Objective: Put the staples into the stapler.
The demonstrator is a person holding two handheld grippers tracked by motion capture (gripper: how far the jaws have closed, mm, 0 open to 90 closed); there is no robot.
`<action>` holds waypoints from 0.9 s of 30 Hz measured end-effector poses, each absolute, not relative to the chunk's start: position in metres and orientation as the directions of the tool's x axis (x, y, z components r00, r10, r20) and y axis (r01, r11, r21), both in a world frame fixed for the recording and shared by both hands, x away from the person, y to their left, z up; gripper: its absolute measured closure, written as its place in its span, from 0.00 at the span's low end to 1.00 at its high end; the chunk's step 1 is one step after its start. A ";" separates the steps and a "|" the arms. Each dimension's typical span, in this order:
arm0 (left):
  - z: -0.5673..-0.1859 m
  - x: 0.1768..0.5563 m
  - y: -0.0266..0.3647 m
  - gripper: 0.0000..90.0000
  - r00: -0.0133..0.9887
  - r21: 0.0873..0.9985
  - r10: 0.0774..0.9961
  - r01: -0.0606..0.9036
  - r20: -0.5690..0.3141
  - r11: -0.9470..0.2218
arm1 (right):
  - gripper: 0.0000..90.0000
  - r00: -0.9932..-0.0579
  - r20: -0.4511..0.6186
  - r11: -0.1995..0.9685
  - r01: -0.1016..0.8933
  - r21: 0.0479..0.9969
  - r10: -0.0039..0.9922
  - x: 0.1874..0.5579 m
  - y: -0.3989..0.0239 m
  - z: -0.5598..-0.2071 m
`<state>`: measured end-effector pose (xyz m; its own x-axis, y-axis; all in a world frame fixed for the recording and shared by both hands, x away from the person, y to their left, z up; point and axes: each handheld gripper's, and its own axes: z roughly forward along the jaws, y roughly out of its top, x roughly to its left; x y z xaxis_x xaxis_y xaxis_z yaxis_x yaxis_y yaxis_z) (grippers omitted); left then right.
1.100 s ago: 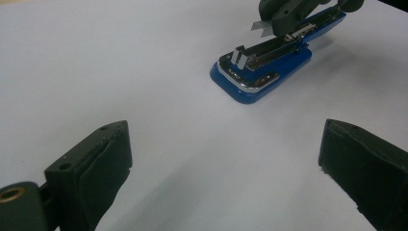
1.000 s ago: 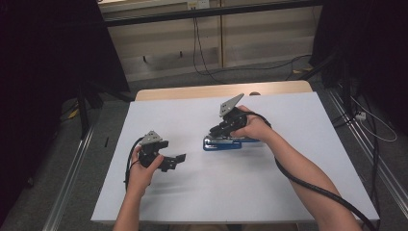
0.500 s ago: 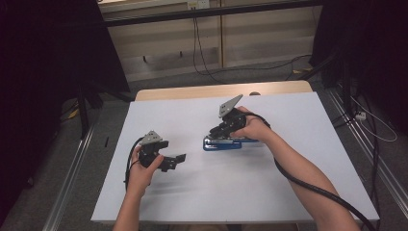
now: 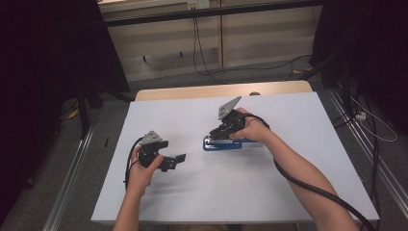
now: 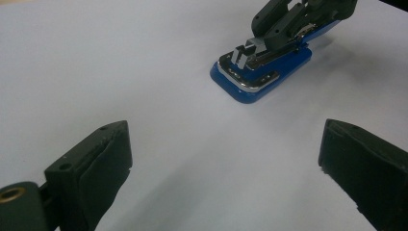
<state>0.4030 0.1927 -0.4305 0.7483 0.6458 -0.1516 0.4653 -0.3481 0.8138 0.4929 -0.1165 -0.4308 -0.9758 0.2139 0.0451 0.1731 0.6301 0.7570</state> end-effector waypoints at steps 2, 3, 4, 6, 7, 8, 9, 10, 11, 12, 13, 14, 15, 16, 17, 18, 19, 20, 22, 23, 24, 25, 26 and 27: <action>-0.431 0.403 0.193 0.05 0.747 0.815 0.647 0.465 -0.152 -0.346 | 0.88 -0.976 0.048 0.630 0.175 0.757 0.214 0.493 -0.117 -0.431; -0.430 0.403 0.193 0.05 0.747 0.815 0.648 0.465 -0.150 -0.346 | 0.88 -0.976 0.045 0.631 0.173 0.756 0.214 0.493 -0.117 -0.431; -0.430 0.403 0.193 0.05 0.746 0.816 0.648 0.465 -0.151 -0.345 | 0.88 -0.976 0.046 0.630 0.173 0.757 0.213 0.493 -0.116 -0.431; -0.430 0.403 0.193 0.05 0.746 0.815 0.648 0.466 -0.152 -0.346 | 0.88 -0.976 0.045 0.633 0.172 0.755 0.212 0.493 -0.116 -0.432; -0.431 0.403 0.193 0.05 0.746 0.815 0.648 0.466 -0.152 -0.346 | 0.88 -0.977 0.045 0.635 0.171 0.754 0.209 0.493 -0.116 -0.432; -0.431 0.403 0.193 0.05 0.745 0.814 0.649 0.468 -0.154 -0.344 | 0.88 -0.977 0.043 0.635 0.168 0.754 0.207 0.494 -0.116 -0.432; -0.431 0.403 0.193 0.05 0.746 0.815 0.648 0.467 -0.154 -0.344 | 0.88 -0.978 0.044 0.634 0.167 0.755 0.206 0.494 -0.116 -0.432; -0.431 0.403 0.193 0.05 0.745 0.814 0.648 0.468 -0.155 -0.344 | 0.88 -0.978 0.044 0.633 0.167 0.756 0.205 0.494 -0.116 -0.433; -0.431 0.403 0.193 0.05 0.746 0.814 0.648 0.468 -0.155 -0.344 | 0.88 -0.978 0.044 0.633 0.167 0.756 0.205 0.494 -0.116 -0.433; -0.431 0.403 0.193 0.05 0.746 0.814 0.648 0.468 -0.155 -0.344 | 0.88 -0.978 0.044 0.631 0.165 0.758 0.202 0.494 -0.116 -0.433; -0.431 0.403 0.193 0.05 0.746 0.814 0.648 0.469 -0.155 -0.344 | 0.88 -0.979 0.044 0.631 0.162 0.759 0.199 0.495 -0.115 -0.433; -0.431 0.403 0.193 0.05 0.746 0.813 0.648 0.468 -0.155 -0.345 | 0.88 -0.980 0.041 0.632 0.157 0.759 0.195 0.495 -0.115 -0.433; -0.431 0.403 0.193 0.05 0.746 0.813 0.648 0.469 -0.155 -0.345 | 0.88 -0.981 0.041 0.633 0.155 0.758 0.192 0.495 -0.115 -0.432; -0.431 0.403 0.193 0.05 0.747 0.814 0.647 0.467 -0.154 -0.346 | 0.88 -0.981 0.041 0.635 0.155 0.757 0.190 0.496 -0.115 -0.432; -0.431 0.403 0.193 0.05 0.748 0.814 0.646 0.466 -0.153 -0.346 | 0.88 -0.981 0.043 0.634 0.155 0.757 0.189 0.496 -0.115 -0.432; -0.431 0.403 0.193 0.05 0.747 0.814 0.647 0.467 -0.154 -0.345 | 0.88 -0.982 0.044 0.637 0.155 0.755 0.186 0.496 -0.114 -0.432; -0.431 0.403 0.193 0.05 0.747 0.814 0.647 0.467 -0.153 -0.346 | 0.88 -0.982 0.040 0.641 0.150 0.753 0.183 0.496 -0.114 -0.432; -0.431 0.403 0.193 0.05 0.747 0.814 0.647 0.466 -0.153 -0.346 | 0.88 -0.983 0.039 0.640 0.147 0.754 0.181 0.497 -0.114 -0.432; -0.431 0.403 0.193 0.05 0.747 0.814 0.647 0.467 -0.153 -0.346 | 0.88 -0.984 0.037 0.642 0.143 0.754 0.176 0.497 -0.113 -0.433; -0.431 0.403 0.193 0.05 0.745 0.813 0.648 0.468 -0.154 -0.345 | 0.88 -0.984 0.037 0.643 0.143 0.752 0.175 0.497 -0.113 -0.433; -0.431 0.403 0.193 0.05 0.745 0.813 0.649 0.469 -0.154 -0.345 | 0.88 -0.984 0.037 0.643 0.142 0.752 0.174 0.498 -0.112 -0.434; -0.431 0.403 0.193 0.05 0.745 0.814 0.650 0.468 -0.153 -0.345 | 0.88 -0.984 0.038 0.644 0.142 0.752 0.173 0.498 -0.112 -0.434; -0.431 0.403 0.193 0.05 0.744 0.813 0.650 0.469 -0.154 -0.344 | 0.88 -0.984 0.038 0.644 0.141 0.752 0.171 0.498 -0.112 -0.434; -0.431 0.404 0.193 0.05 0.745 0.814 0.649 0.468 -0.154 -0.344 | 0.88 -0.985 0.038 0.644 0.141 0.752 0.171 0.498 -0.112 -0.434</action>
<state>0.4035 0.1933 -0.4307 0.7449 0.6491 -0.1540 0.4679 -0.3438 0.8141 0.4982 -0.1120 -0.4343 -0.9846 0.1708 0.0380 0.1407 0.6436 0.7523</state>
